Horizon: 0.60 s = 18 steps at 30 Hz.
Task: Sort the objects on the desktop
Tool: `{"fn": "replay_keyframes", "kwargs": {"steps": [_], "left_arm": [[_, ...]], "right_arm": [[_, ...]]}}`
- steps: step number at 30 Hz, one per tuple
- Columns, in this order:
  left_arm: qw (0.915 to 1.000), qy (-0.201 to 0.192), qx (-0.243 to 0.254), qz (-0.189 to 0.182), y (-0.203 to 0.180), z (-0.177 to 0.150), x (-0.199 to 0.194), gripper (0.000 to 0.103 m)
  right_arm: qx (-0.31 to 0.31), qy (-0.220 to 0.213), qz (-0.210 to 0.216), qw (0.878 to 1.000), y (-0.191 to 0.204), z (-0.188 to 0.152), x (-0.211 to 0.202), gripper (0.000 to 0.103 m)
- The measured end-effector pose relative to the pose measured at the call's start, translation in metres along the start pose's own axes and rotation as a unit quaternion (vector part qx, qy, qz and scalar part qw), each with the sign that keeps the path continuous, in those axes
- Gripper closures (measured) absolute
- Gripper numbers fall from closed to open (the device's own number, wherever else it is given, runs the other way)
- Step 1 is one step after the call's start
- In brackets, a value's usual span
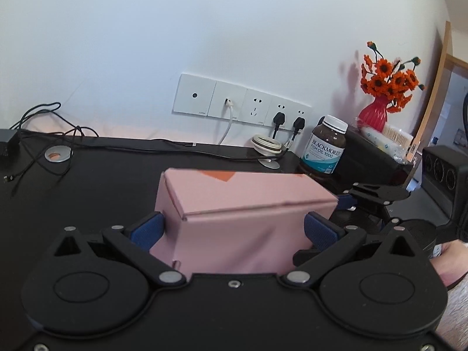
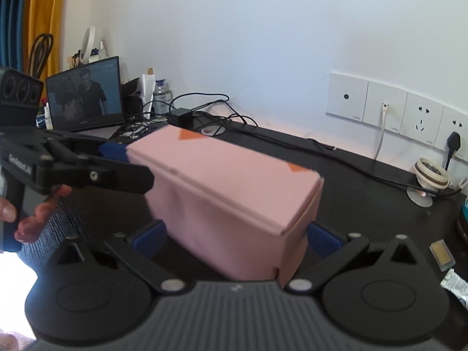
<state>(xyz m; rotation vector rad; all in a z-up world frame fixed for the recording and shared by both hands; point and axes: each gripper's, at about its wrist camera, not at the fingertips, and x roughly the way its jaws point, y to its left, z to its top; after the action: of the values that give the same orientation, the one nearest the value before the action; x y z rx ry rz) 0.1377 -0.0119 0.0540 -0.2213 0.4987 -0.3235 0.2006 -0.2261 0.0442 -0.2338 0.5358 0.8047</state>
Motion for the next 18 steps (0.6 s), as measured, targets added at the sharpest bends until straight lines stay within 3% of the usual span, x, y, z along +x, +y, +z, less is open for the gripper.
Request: {"fn": "replay_keyframes", "kwargs": {"steps": [9,14,18], "left_arm": [[0.9996,-0.028,0.000,0.003,0.008,-0.008,0.000,0.000],[0.9974,-0.062,0.006,0.035,0.013,-0.011,-0.007,0.000],[0.9935,-0.080,0.043,0.069,0.009,-0.014,-0.011,0.000]], "right_arm": [[-0.034,0.009,-0.011,0.999,0.008,0.002,-0.002,0.001],[-0.091,0.000,-0.069,0.993,0.020,0.011,-0.019,0.001],[-0.178,-0.024,-0.127,0.975,0.042,0.020,-0.024,0.001]]}}
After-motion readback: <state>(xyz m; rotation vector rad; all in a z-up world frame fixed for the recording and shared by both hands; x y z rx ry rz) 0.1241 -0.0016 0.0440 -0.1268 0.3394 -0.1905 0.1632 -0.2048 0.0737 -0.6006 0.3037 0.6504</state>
